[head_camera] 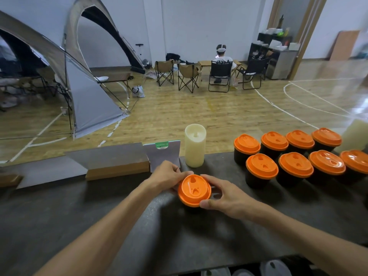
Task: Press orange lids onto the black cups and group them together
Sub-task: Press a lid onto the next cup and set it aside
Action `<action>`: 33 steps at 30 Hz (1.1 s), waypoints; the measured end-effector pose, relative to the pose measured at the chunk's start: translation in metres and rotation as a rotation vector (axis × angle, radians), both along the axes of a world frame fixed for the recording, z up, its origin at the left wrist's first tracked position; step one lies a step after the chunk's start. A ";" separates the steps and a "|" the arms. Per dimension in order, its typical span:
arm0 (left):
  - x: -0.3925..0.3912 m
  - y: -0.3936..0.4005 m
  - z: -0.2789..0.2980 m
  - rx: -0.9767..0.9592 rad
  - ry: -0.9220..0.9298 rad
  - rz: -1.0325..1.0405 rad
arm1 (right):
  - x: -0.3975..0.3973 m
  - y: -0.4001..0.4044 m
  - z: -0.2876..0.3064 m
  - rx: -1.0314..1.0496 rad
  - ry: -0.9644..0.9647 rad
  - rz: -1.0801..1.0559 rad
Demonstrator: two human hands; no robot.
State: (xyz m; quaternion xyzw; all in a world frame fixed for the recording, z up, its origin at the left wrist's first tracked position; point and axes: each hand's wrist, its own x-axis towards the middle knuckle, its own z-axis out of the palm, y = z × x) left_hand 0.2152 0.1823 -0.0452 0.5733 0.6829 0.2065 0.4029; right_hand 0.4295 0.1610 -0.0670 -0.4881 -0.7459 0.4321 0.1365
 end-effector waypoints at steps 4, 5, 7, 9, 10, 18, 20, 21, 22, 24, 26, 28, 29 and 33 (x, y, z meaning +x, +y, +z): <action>0.010 -0.030 -0.013 0.148 -0.091 0.111 | 0.009 -0.002 0.005 0.016 0.034 -0.036; 0.011 -0.038 -0.016 0.184 -0.135 0.083 | 0.015 -0.004 0.004 0.011 0.050 -0.039; 0.020 -0.054 -0.014 0.209 -0.196 -0.086 | 0.040 -0.013 0.005 -0.004 0.102 -0.061; 0.043 -0.065 -0.010 0.184 -0.147 -0.294 | 0.075 -0.024 0.009 -0.011 0.147 -0.108; 0.059 -0.068 -0.006 0.178 -0.095 -0.364 | 0.095 -0.029 0.012 -0.003 0.145 -0.128; 0.225 -0.055 -0.008 0.313 -0.131 -0.506 | 0.246 -0.060 0.040 0.127 -0.165 -0.267; 0.261 -0.049 -0.011 0.326 -0.157 -0.531 | 0.276 -0.062 0.045 0.213 -0.271 -0.290; 0.276 -0.047 -0.013 0.328 -0.165 -0.539 | 0.289 -0.061 0.047 0.256 -0.335 -0.293; 0.290 -0.044 -0.015 0.323 -0.178 -0.543 | 0.301 -0.059 0.050 0.297 -0.414 -0.287; 0.313 -0.038 -0.019 0.308 -0.199 -0.542 | 0.320 -0.053 0.054 0.328 -0.573 -0.279; 0.331 -0.033 -0.022 0.296 -0.208 -0.533 | 0.335 -0.045 0.056 0.305 -0.658 -0.289; 0.344 -0.029 -0.024 0.286 -0.220 -0.514 | 0.346 -0.038 0.055 0.287 -0.690 -0.283; 0.348 -0.028 -0.025 0.282 -0.224 -0.508 | 0.350 -0.035 0.053 0.279 -0.699 -0.275; 0.359 -0.024 -0.029 0.286 -0.211 -0.495 | 0.358 -0.027 0.049 0.231 -0.734 -0.240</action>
